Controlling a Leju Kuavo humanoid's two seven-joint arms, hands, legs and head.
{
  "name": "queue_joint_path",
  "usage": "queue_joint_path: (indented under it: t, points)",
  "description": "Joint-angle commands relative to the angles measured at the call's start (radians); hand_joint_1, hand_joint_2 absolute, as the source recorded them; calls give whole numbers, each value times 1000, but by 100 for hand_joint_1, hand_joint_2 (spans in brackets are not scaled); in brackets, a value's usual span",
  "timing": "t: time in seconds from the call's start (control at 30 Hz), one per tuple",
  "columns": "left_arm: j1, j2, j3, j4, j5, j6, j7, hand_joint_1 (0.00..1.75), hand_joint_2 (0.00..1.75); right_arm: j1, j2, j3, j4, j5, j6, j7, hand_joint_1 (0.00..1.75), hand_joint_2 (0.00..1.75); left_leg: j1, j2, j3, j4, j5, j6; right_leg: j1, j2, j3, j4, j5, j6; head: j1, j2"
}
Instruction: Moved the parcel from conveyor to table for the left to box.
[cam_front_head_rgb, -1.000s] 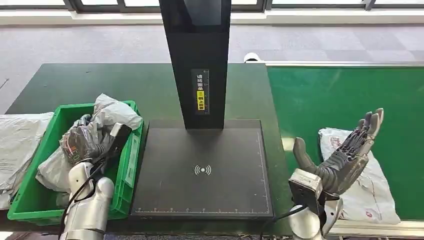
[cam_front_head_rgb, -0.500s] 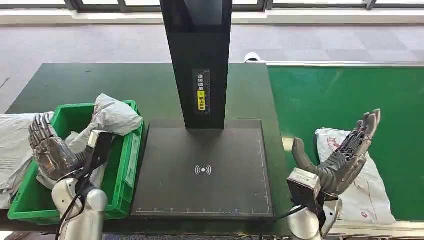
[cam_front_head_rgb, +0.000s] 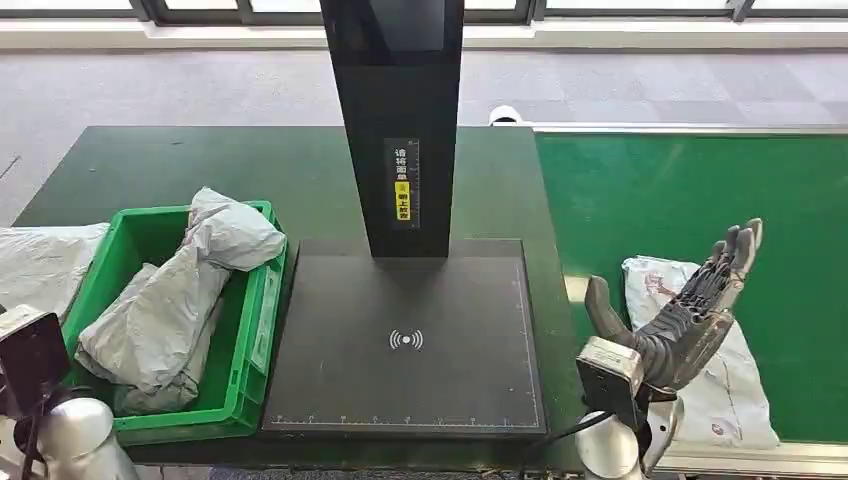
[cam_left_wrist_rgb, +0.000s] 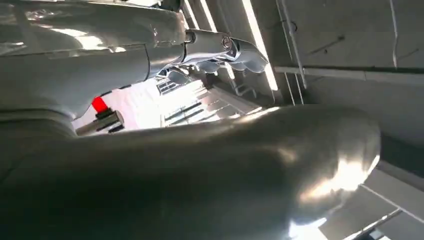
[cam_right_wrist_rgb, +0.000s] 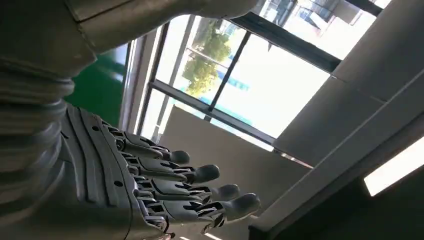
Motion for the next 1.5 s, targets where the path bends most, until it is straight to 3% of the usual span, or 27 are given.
queue_joint_path:
  t: [0.03, 0.23, 0.27, 0.3, 0.33, 0.4, 0.57, 0.6, 0.63, 0.73, 1.07, 1.2, 1.5]
  points:
    - [-13, -39, 64, -10, 6, -4, 1, 0, 0, -25, -32, 22, 63, -5, 1, 2, 0, 175, 0, 1, 3, -2, 0, 1, 0, 1, 3, -3, 0, 0, 0, 0]
    - [-13, -39, 64, -10, 6, -4, 1, 0, 0, -25, -32, 22, 63, -5, 1, 2, 0, 175, 0, 1, 3, -2, 0, 0, 0, 1, 3, -2, 0, 0, 0, 0]
    - [-20, -39, 74, 3, 12, -4, -14, 0, 175, -45, -15, -103, 169, 121, 49, 127, 0, 175, 0, 0, 2, -2, 0, 0, 0, 0, 3, -2, 0, 0, 0, 0]
    - [163, -39, -273, -56, 389, -381, -212, 0, 175, -107, -37, -99, 259, 498, 50, 429, 0, 175, 0, 0, 2, -1, 0, 0, 0, 1, 2, -1, 0, 0, 0, 0]
    - [217, -39, -380, -101, 891, -558, -212, 0, 175, -179, -67, -124, 415, 515, 35, 452, 0, 175, 0, 2, 6, -4, 0, 1, 0, 2, 6, -5, 1, 0, 0, 0]
    - [245, -39, -438, -126, 895, -565, -212, 0, 175, -247, -77, -158, 548, 538, 34, 471, 0, 175, 1, 0, 4, -2, 0, 1, 1, 0, 5, -5, 1, 1, 0, 0]
    - [236, -25, -421, -114, 911, -572, -212, 0, 175, -246, -65, -157, 540, 544, 27, 470, 0, 175, 0, 1, 3, -2, 0, 1, -1, 1, 4, -4, 1, 1, 0, 0]
    - [261, -8, -442, -69, 1062, -788, -192, 0, 175, -315, -90, -157, 668, 750, 209, 693, 0, 175, -1, 2, 3, -1, -1, 1, -1, 2, 3, -3, 1, 2, 0, 0]
    - [259, -21, -430, -47, 1056, -826, -201, 0, 175, -361, -98, -161, 758, 748, 192, 694, 0, 175, -2, 3, 6, -3, 0, 1, -2, 4, 5, -5, 2, 2, 0, 0]
    - [240, -31, -433, -8, 1010, -862, -207, 0, 175, -436, -115, -171, 908, 740, 163, 702, 0, 175, -2, 3, 6, -3, 1, 1, -1, 4, 6, -5, 3, 2, 0, 0]
    - [229, -33, -437, 0, 1002, -866, -206, 0, 175, -450, -117, -174, 941, 746, 147, 710, 0, 175, -2, 0, 3, -1, 0, 1, -2, 1, 2, -2, 1, 2, 0, 0]
    - [223, -24, -439, 27, 993, -876, -201, 0, 175, -497, -119, -193, 1065, 721, 284, 740, 0, 175, -2, 1, 5, -3, 0, 1, -2, 2, 4, -4, 2, 2, 0, 0]
    - [197, -15, -433, 72, 964, -881, -195, 0, 175, -526, -152, -193, 1177, 750, 435, 852, 0, 175, -2, 0, 2, -1, 0, 1, -2, 1, 2, -2, 1, 2, 0, 0]
